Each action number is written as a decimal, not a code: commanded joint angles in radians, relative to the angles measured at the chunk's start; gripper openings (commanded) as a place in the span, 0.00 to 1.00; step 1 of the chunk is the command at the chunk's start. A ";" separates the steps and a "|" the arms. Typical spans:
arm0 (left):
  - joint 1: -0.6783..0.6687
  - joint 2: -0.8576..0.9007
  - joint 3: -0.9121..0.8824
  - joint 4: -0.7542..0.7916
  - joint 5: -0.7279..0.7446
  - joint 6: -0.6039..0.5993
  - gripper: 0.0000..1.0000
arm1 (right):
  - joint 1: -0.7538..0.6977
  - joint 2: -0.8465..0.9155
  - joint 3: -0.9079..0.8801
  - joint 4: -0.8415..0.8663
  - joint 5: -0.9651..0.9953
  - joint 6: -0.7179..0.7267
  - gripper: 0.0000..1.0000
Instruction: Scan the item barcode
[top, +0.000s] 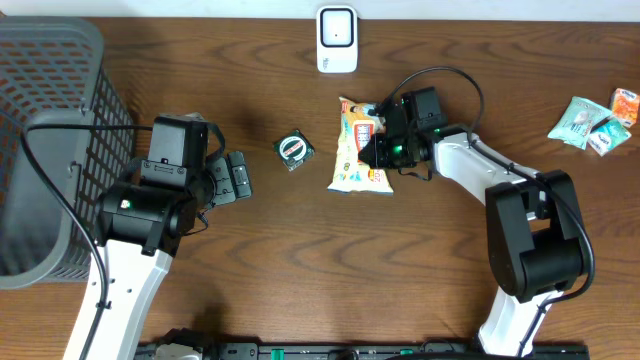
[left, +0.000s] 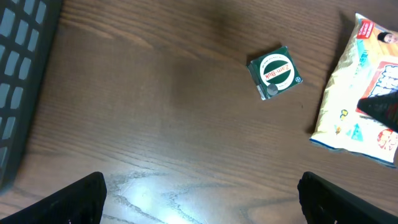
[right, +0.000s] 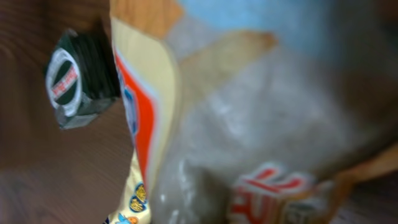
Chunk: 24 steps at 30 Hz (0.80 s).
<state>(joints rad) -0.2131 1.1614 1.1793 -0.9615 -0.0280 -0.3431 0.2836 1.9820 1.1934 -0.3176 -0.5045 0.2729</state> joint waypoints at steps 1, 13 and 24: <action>0.002 0.002 0.009 0.000 0.001 -0.009 0.98 | 0.005 0.021 -0.003 -0.011 0.024 0.004 0.01; 0.002 0.002 0.009 0.001 0.001 -0.009 0.98 | 0.016 -0.133 0.018 -0.092 0.349 -0.050 0.01; 0.002 0.002 0.009 0.000 0.001 -0.009 0.98 | 0.134 -0.159 0.018 -0.242 0.924 -0.148 0.01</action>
<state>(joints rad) -0.2131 1.1614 1.1793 -0.9615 -0.0284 -0.3431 0.4091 1.8362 1.2026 -0.5491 0.1547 0.1776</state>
